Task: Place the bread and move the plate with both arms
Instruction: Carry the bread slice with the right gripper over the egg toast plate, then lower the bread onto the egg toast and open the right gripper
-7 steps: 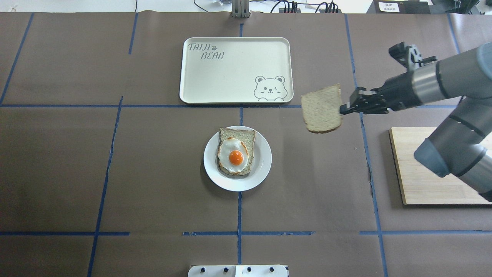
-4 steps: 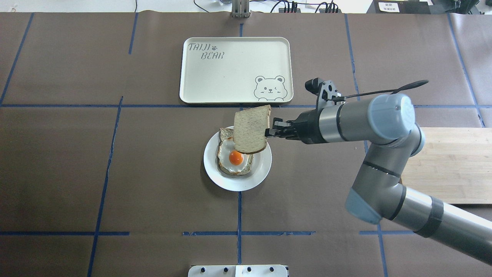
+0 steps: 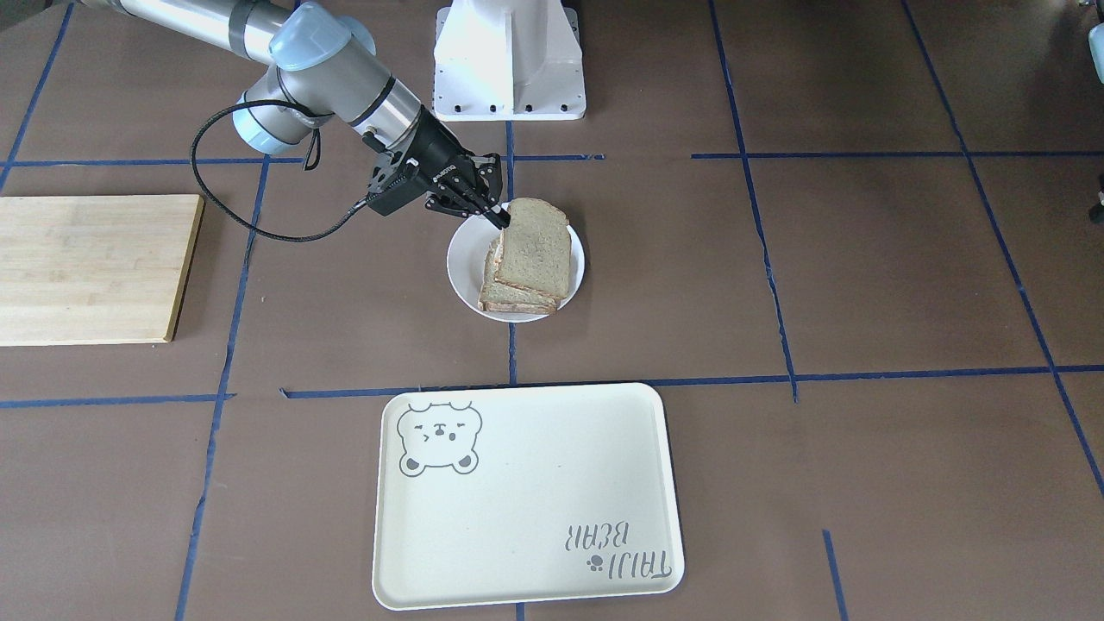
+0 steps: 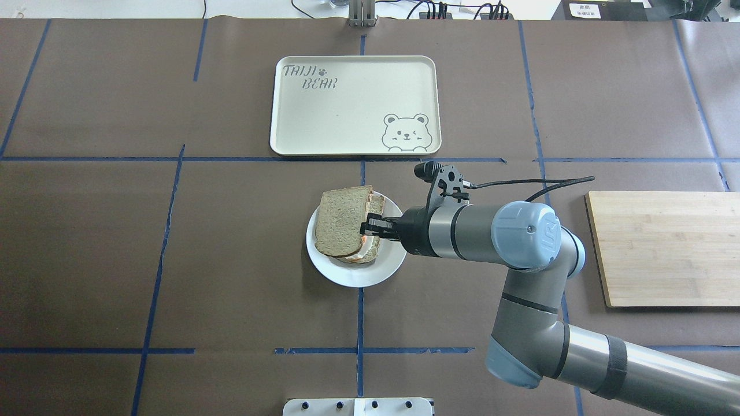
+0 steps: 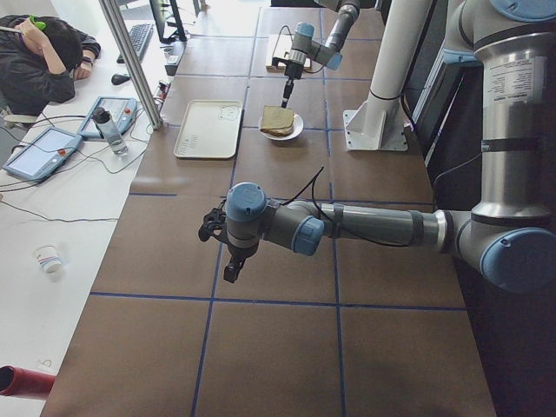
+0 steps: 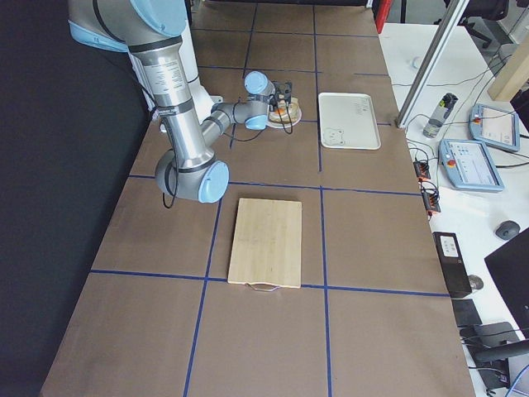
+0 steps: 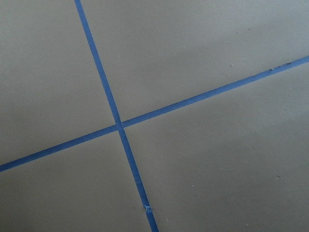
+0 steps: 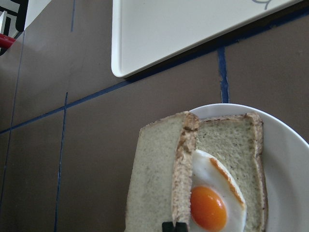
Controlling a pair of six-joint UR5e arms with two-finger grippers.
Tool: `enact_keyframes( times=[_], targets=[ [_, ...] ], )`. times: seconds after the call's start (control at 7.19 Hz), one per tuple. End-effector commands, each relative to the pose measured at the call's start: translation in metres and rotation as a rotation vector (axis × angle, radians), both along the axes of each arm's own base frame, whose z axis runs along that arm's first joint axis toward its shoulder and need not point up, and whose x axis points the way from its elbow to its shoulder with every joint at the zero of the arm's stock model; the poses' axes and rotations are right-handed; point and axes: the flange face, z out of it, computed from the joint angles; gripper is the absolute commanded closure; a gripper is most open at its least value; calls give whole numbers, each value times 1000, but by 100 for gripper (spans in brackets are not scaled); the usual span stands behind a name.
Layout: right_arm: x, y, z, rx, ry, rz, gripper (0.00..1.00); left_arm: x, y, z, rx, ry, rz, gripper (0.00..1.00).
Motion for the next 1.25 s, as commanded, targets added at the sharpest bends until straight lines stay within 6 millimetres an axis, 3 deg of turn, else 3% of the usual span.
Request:
enact_keyframes(
  times=[0.0, 0.42, 0.7, 0.84, 0.97, 1.11],
  targets=[
    [-5, -3, 17, 5, 35, 17, 100, 0, 0, -1, 1, 0, 0, 0],
    [-24, 18, 38, 0, 75, 33, 100, 0, -1, -2, 4, 0, 0, 0],
    [-34, 28, 41, 3, 84, 62, 95, 2, -1, -3, 7, 1, 3, 0],
    [-34, 28, 41, 3, 83, 63, 63, 0, -1, -3, 7, 1, 0, 0],
    [-30, 22, 42, 4, 87, 71, 5, 0, -1, -3, 7, 1, 0, 0],
    [-21, 8, 42, 0, 95, 81, 0, 0, -1, -3, 7, 1, 0, 0]
  ],
)
